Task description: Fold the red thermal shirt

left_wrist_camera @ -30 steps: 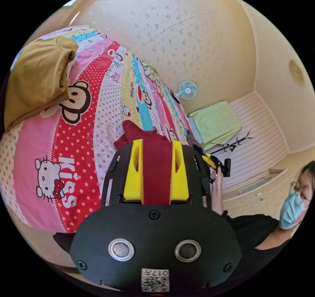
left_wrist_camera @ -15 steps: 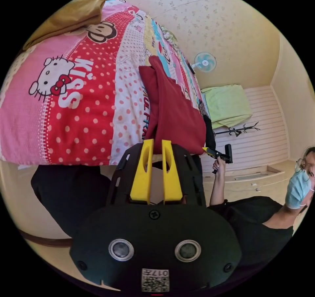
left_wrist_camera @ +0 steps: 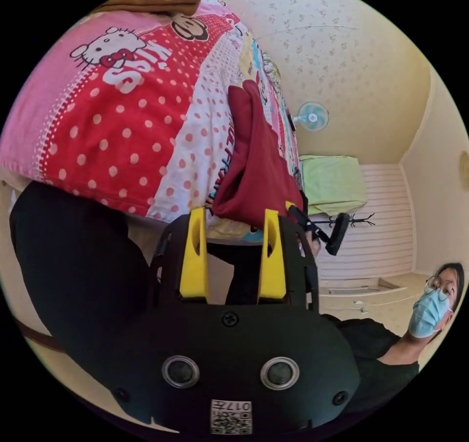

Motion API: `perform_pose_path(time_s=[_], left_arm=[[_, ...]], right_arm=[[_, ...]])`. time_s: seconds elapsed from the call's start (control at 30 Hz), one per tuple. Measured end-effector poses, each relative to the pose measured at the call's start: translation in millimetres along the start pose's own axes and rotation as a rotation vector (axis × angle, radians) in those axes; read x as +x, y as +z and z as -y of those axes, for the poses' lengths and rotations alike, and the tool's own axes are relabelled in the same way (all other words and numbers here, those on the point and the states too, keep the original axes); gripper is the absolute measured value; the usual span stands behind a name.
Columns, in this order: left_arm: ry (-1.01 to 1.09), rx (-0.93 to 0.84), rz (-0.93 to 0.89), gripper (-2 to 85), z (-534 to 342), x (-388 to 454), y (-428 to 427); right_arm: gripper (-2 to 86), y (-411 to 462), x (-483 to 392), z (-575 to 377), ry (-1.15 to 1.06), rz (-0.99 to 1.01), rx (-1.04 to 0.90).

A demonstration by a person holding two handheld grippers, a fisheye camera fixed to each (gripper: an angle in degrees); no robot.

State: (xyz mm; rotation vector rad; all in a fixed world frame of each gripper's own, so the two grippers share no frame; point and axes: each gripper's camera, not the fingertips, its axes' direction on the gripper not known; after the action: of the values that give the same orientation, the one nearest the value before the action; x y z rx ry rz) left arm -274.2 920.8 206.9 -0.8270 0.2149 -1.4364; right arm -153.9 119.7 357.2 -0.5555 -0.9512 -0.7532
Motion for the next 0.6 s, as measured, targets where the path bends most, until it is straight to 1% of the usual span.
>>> perform_pose_path(time_s=[0.03, 0.1, 0.17, 0.23, 0.27, 0.33, 0.43, 0.5, 0.6], left_arm=[[-0.009, 0.010, -0.004, 15.3, 0, -2, 1], [-0.048, 0.027, -0.030, 13.9, 0, -13, 5], [-0.073, 0.035, -0.068, 13.2, 0, -18, 8], [-0.071, 0.046, -0.109, 11.5, -3, -16, 11], [-0.065, 0.065, -0.108, 9.6, -6, -12, 11], [-0.041, 0.117, -0.069, 8.7, -13, 4, 9], [0.057, 0.170, 0.061, 7.2, -21, 55, 5], [0.199, 0.141, 0.106, 6.5, -20, 103, 12], [0.299, 0.103, 0.139, 6.2, -18, 151, 33]], right_arm=[[1.6, 2, 0, -23, -0.012, 0.005, 0.203], [1.1, -1, 6, -52, 0.016, 0.065, 0.353], [0.9, -1, 15, -53, 0.040, 0.128, 0.343], [0.6, -1, 23, -42, 0.027, 0.164, 0.270], [0.6, -1, 25, -41, 0.021, 0.170, 0.258], [0.5, -2, 33, -43, 0.026, 0.208, 0.251], [0.5, -2, 42, -49, 0.042, 0.251, 0.271], [0.6, -3, 49, -49, 0.058, 0.279, 0.258], [0.6, -6, 59, -49, 0.074, 0.315, 0.234]])
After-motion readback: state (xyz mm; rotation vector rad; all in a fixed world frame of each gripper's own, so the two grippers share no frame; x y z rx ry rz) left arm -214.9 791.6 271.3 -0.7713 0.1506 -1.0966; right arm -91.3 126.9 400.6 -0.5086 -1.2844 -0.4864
